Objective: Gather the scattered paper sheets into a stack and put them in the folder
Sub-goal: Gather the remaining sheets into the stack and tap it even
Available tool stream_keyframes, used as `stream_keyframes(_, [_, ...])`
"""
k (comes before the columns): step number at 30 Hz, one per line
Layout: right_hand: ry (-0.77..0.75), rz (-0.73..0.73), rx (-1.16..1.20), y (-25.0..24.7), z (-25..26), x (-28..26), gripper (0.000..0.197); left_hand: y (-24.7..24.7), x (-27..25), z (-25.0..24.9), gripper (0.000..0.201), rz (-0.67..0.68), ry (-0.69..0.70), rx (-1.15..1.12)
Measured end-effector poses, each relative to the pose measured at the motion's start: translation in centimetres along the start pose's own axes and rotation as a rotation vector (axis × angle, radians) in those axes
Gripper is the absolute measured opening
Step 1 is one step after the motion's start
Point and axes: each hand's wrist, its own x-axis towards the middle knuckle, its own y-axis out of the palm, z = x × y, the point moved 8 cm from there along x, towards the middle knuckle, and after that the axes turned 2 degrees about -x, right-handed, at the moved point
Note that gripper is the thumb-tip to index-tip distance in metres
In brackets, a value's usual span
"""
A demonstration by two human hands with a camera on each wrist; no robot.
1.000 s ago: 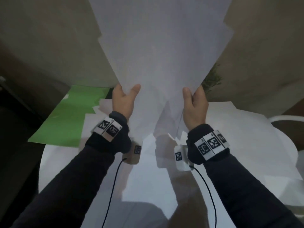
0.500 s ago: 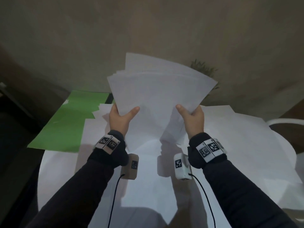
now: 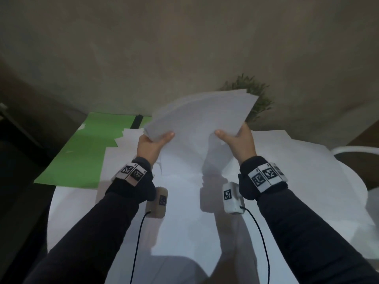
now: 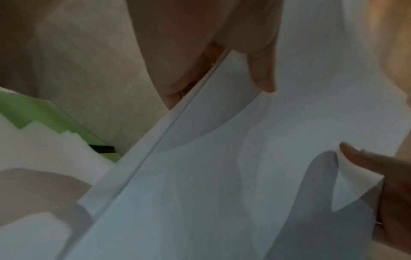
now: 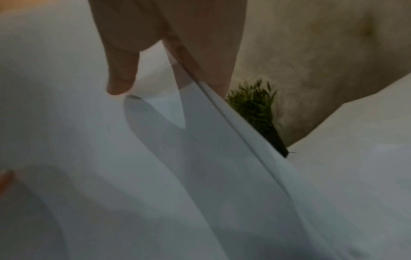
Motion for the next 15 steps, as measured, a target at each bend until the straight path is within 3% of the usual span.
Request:
stream_keyframes(3, [0.071, 0.001, -0.028, 0.3, -1.7, -0.5, 0.041, 0.0, -0.2, 0.0, 0.014, -0.024, 0.003, 0.022])
stream_keyframes(6, [0.012, -0.032, 0.025, 0.1, 0.4, -0.3, 0.029, 0.6, -0.3, -2.5, 0.011, -0.021, 0.082, 0.008])
stream_keyframes(10, [-0.065, -0.084, 0.119, 0.0, 2.6, -0.2, 0.023, 1.1, 0.0, -4.4, 0.017, -0.05, 0.155, -0.063])
stream_keyframes(15, [0.039, -0.076, 0.039, 0.5, -1.8, -1.6, 0.031, 0.9, -1.1, -0.4, 0.03, -0.102, 0.057, -0.085])
